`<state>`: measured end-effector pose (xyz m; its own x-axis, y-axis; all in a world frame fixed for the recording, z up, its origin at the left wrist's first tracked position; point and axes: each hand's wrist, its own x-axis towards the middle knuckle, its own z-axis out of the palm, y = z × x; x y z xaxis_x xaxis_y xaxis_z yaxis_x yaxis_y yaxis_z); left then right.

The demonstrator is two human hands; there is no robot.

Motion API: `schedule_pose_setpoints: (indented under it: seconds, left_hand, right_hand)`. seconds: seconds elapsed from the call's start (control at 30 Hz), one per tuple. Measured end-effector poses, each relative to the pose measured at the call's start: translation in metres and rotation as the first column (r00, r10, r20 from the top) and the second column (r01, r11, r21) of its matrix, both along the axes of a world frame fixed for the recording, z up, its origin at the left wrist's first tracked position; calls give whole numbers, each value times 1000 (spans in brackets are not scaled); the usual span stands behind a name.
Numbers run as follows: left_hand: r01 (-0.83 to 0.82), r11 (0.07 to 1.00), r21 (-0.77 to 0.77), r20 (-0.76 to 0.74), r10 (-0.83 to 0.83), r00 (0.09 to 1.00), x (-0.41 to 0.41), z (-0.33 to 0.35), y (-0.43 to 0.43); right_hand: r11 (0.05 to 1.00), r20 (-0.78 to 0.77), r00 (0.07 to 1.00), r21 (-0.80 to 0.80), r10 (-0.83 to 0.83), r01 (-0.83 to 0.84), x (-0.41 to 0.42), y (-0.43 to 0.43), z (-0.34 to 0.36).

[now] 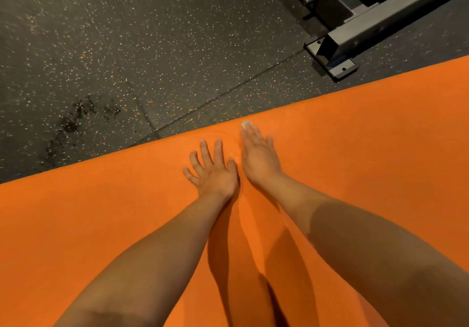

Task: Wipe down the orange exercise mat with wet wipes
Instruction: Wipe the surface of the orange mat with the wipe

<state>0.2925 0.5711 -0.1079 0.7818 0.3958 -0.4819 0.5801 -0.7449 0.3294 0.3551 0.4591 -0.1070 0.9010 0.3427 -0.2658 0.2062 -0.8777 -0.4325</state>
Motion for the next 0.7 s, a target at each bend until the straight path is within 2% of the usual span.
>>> schedule_pose_setpoints:
  seconds: [0.07, 0.17, 0.23, 0.33, 0.4, 0.53, 0.7]
  left_hand:
    - [3, 1000, -10, -26, -4, 1000, 0, 1, 1]
    - [6, 1000, -14, -20, -6, 1000, 0, 2, 2]
    - [2, 1000, -20, -19, -2, 1000, 1, 2, 2]
    - [-2, 999, -32, -24, 1, 1000, 1, 2, 2]
    - [-1, 999, -36, -24, 0, 1000, 2, 2, 2]
    - [6, 999, -35, -22, -7, 1000, 2, 2, 3]
    - [18, 998, -60, 2, -18, 1000, 1, -4, 8]
  right_hand:
    - [989, -26, 989, 35, 145, -145, 0, 15, 2]
    - [982, 36, 982, -20, 188, -187, 12, 7, -2]
    - [997, 95, 995, -64, 40, -34, 25, -10, -6]
    - [954, 70, 959, -100, -276, 282, 49, -26, -5]
    - [939, 51, 943, -82, -329, 333, 54, -20, -3]
    - [990, 36, 990, 35, -136, 134, 33, 13, -2]
    - [993, 6, 997, 94, 76, -77, 12, 33, -6]
